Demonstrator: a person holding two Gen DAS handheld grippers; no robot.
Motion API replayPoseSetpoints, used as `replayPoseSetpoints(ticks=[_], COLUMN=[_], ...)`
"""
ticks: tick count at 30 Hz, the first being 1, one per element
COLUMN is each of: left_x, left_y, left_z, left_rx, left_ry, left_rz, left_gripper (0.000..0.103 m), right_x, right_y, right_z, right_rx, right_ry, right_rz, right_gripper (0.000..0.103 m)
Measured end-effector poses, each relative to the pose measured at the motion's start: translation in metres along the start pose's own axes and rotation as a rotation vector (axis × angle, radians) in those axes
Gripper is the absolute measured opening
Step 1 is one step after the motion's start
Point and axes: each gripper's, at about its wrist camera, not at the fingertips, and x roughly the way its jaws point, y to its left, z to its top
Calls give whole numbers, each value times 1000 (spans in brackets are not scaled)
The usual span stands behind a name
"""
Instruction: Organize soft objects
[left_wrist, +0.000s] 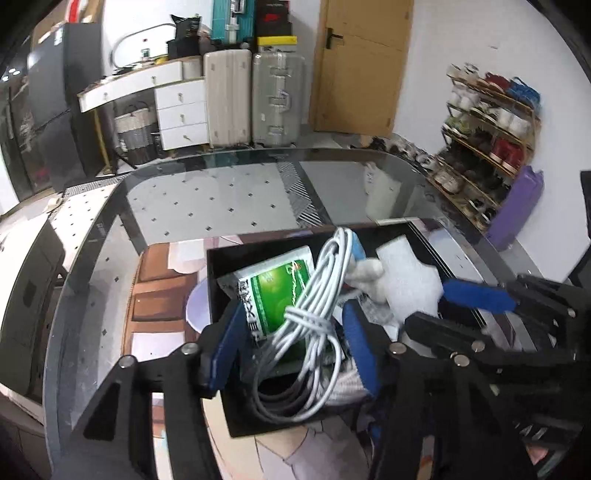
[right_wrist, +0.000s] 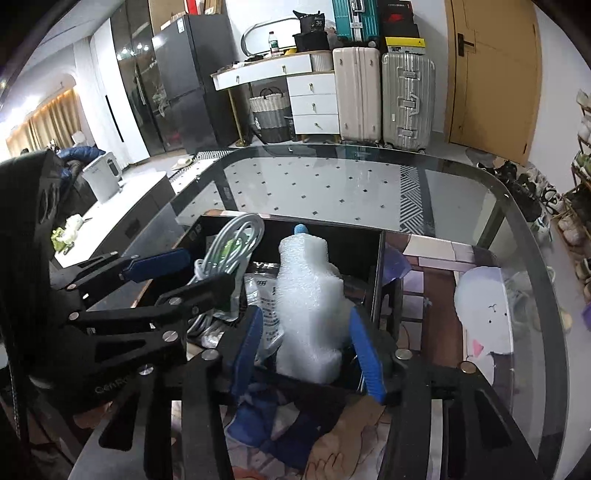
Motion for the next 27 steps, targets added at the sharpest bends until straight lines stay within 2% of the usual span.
replayPoseSetpoints(ticks=[2, 3, 5, 7, 8, 10, 14, 17, 18, 23, 27], left_x=[-4, -9, -16, -26, -35, -48, -84, -116, -129, -177, -201], left_y=[3, 3, 3, 5, 7, 8, 7, 9, 11, 13, 7], left_z=[0, 0, 1, 1, 2, 3, 0, -10, -16, -45, -81], left_rx=[1, 5, 18, 11, 7, 6, 20, 1, -12, -58, -45], left_ry=[17, 12, 6, -17, -42, -76, -185, -284, -319, -439, -491], left_rz=[-24, -23, -19, -11, -16, 10, 29, 78, 84, 60, 72], left_gripper=[60, 61, 64, 72, 76, 85, 87, 95, 99, 103, 103], right_x=[-6, -8, -17, -27, -33, -47, -75, -103, -119, -185, -218], right_y=[3, 4, 5, 4, 5, 7, 16, 23, 25, 34, 37], right_z=[-1, -2, -2, -1, -1, -1, -4, -9, -15, -49, -81], right_rx=[-7, -4, 3, 13, 19, 33, 31, 31, 41, 45, 63], right_ry=[-12, -18, -41, -69, -86, -125, -199, -257, -296, -451, -510], right_rz=[5, 7, 5, 2, 2, 1, -26, -39, -39, -86, -108], right_gripper=[62, 65, 76, 86, 88, 88, 95, 96, 96, 102, 102])
